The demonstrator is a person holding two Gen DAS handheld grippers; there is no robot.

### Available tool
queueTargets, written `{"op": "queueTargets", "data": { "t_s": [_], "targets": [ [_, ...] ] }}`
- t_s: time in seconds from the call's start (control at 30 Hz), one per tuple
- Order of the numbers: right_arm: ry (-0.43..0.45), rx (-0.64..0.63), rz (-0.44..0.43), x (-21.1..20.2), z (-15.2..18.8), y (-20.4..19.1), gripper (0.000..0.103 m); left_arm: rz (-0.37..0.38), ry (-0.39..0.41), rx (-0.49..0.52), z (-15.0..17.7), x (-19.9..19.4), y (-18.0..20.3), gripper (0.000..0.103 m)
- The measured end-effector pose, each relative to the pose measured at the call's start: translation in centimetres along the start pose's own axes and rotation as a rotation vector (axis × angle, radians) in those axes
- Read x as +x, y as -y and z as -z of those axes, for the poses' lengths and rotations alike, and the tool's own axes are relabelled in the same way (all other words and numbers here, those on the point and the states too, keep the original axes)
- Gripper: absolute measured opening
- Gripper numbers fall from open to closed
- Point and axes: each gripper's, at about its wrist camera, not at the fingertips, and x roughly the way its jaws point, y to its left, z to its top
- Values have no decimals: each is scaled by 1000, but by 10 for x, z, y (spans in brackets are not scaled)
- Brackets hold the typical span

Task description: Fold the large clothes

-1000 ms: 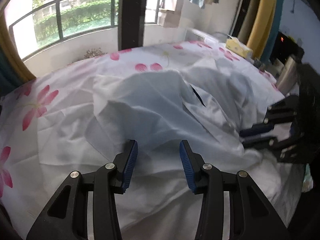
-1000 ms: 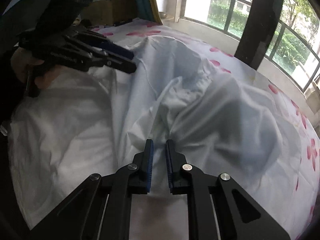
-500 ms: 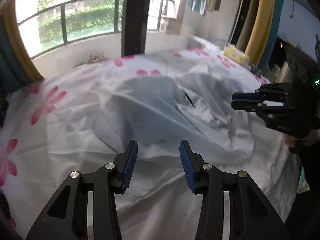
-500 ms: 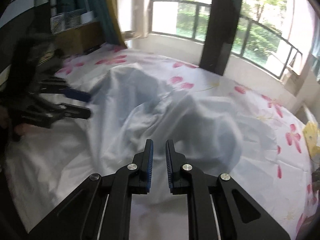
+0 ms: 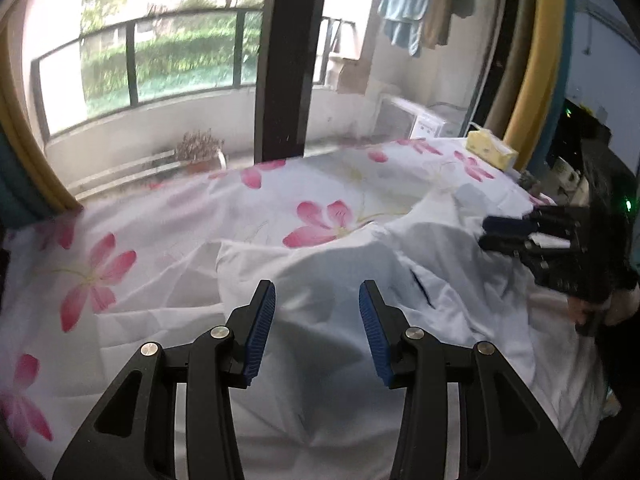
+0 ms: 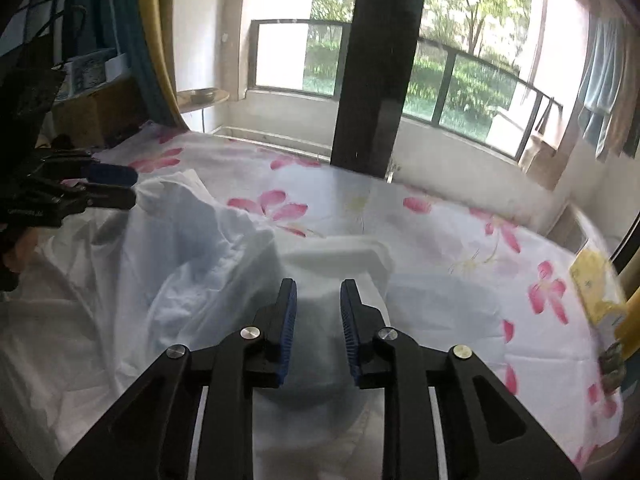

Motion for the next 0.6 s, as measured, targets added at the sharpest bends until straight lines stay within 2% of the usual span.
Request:
{"op": "queueTargets", "data": {
  "t_s": [0.17,0.47,0.6],
  "targets": [
    [-64,5,-43,18,14,-2,22,9,-92,-22,14,24,-6,46],
    [-94,-19,-24,21,14,-9,23,-36,-79,29,22,14,4,46],
    [-104,-19,3,14,14,-14,24,-25,-72,-32,24,2,-1,48]
  ]
}}
